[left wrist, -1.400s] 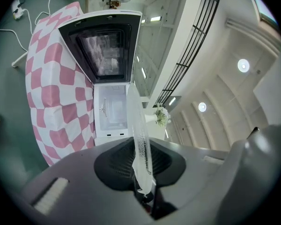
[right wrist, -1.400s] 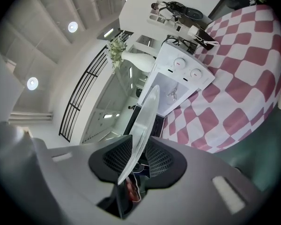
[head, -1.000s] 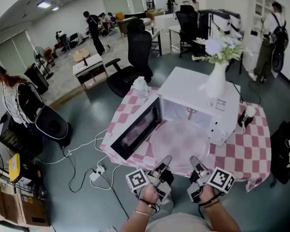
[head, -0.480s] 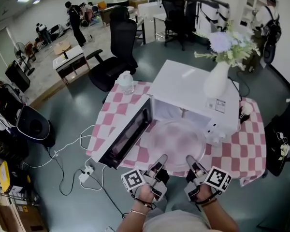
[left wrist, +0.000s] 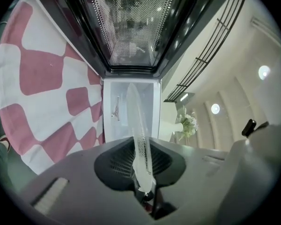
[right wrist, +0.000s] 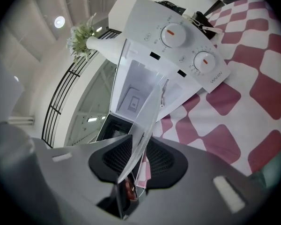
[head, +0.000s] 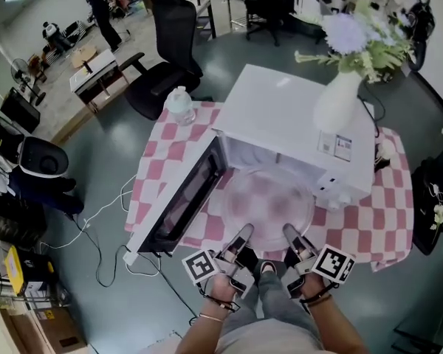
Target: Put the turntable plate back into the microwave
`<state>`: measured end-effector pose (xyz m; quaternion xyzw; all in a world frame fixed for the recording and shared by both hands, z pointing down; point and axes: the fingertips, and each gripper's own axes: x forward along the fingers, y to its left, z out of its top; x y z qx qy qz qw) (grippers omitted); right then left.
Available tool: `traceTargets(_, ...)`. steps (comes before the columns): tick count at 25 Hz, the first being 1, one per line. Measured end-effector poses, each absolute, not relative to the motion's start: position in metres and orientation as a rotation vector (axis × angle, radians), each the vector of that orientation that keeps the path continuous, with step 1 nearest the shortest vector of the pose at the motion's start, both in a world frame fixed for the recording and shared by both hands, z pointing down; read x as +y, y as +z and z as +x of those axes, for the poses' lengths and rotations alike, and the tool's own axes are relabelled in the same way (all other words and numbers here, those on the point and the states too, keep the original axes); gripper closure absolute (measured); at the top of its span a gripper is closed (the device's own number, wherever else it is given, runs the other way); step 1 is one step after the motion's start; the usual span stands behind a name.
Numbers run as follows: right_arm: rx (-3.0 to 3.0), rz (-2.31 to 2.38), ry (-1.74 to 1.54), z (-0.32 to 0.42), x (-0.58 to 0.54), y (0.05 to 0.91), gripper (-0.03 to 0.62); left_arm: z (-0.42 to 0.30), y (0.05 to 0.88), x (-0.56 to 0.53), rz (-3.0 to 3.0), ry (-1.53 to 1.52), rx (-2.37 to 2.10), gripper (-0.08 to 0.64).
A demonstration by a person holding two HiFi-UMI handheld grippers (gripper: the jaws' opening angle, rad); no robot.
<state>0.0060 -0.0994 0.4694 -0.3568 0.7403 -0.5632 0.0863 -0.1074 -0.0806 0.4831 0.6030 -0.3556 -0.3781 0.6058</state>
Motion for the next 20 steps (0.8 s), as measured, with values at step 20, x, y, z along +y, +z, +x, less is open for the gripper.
traceTargets(20, 2.298, -0.944, -1.653, -0.001, -0.134, 0.499, 0.497, -0.108, 0.524, -0.107, 1.336, -0.969, -0.808, 0.525)
